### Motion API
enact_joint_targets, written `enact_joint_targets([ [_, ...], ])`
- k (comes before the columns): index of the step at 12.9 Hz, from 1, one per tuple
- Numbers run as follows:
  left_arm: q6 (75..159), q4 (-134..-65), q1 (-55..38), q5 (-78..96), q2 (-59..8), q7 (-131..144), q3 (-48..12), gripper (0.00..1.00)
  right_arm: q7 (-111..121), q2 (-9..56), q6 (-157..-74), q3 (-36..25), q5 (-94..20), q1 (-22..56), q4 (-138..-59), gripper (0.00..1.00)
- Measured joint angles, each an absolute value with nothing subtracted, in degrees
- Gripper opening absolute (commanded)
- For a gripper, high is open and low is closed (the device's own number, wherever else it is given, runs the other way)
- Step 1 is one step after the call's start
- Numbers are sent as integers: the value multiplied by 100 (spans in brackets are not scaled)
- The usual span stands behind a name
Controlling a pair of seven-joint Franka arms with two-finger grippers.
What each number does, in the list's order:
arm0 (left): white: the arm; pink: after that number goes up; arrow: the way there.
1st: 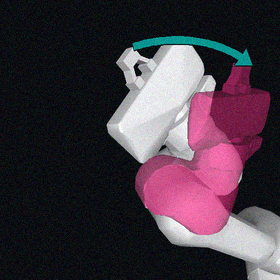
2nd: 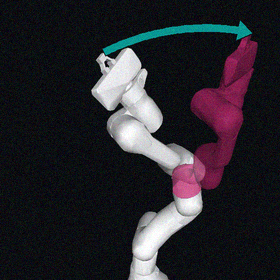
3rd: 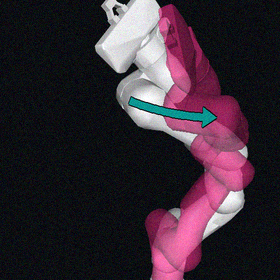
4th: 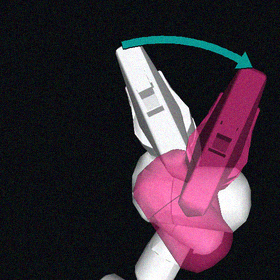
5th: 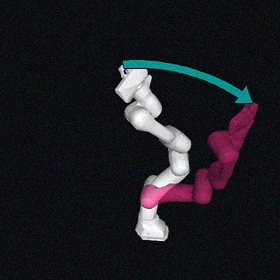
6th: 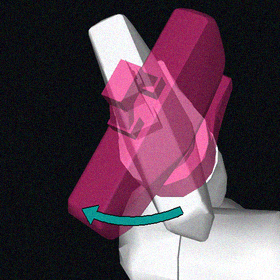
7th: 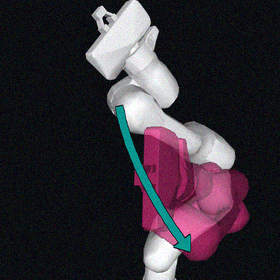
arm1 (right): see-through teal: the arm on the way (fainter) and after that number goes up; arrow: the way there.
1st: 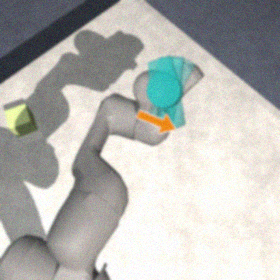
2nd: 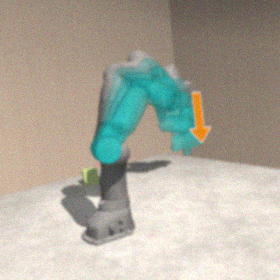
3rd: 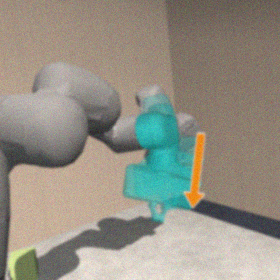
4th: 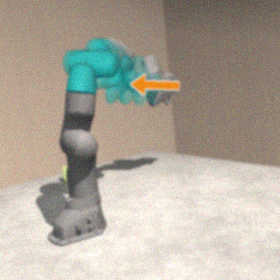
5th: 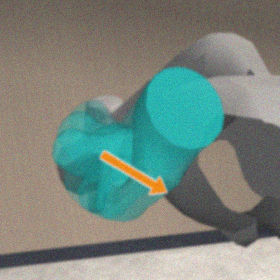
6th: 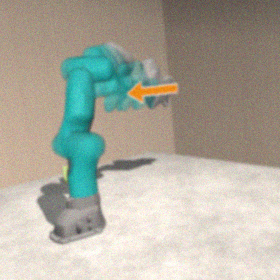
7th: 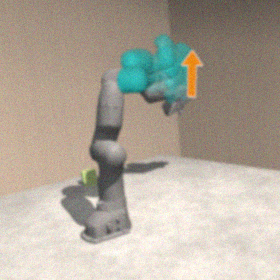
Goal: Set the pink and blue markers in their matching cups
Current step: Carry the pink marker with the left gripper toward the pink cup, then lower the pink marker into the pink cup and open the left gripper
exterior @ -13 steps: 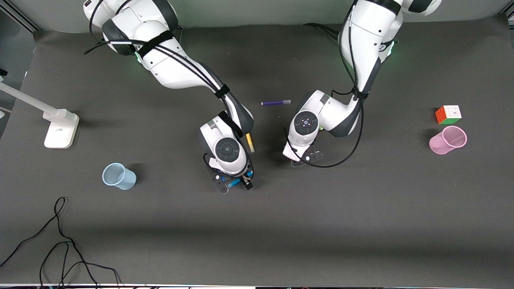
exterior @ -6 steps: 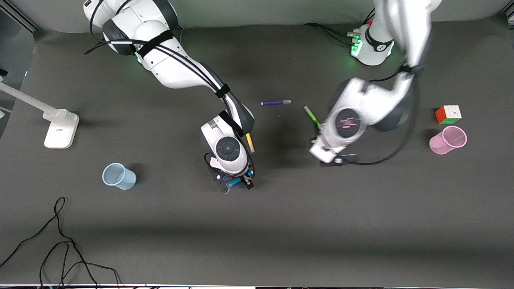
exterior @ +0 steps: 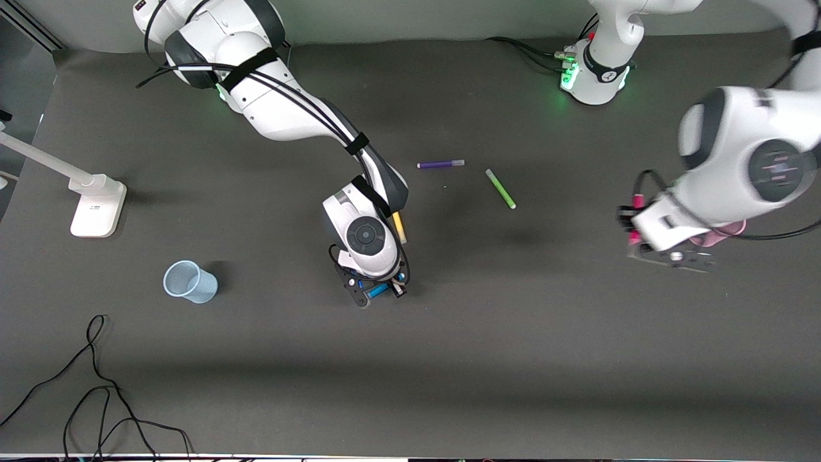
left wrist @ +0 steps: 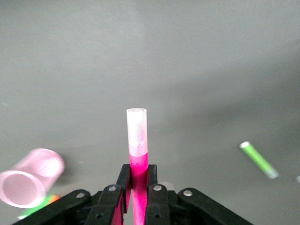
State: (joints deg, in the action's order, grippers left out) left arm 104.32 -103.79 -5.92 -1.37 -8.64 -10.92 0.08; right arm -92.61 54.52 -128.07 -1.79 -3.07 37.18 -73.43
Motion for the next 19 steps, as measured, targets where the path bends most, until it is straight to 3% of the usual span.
enact_joint_targets([
  [7, 10673, -10575, 812, 294, -729, -4706, -5, 0, -9209, 5348, -12674, -184, -307, 3703, -7168, 20],
  [11, 10759, -11008, 1986, 1247, -789, -7159, 4, 0, -8699, 4740, -11781, -228, -306, 3592, -7061, 20],
  [15, 10763, -11223, 2753, 2066, -1165, -9132, -3, 0, -7768, 3890, -10537, -255, -306, 3466, -7056, 8],
  [19, 10783, -11216, 3204, 2721, -1710, -10956, -9, 0, -7342, 3607, -10158, -261, -306, 3358, -7085, 6],
])
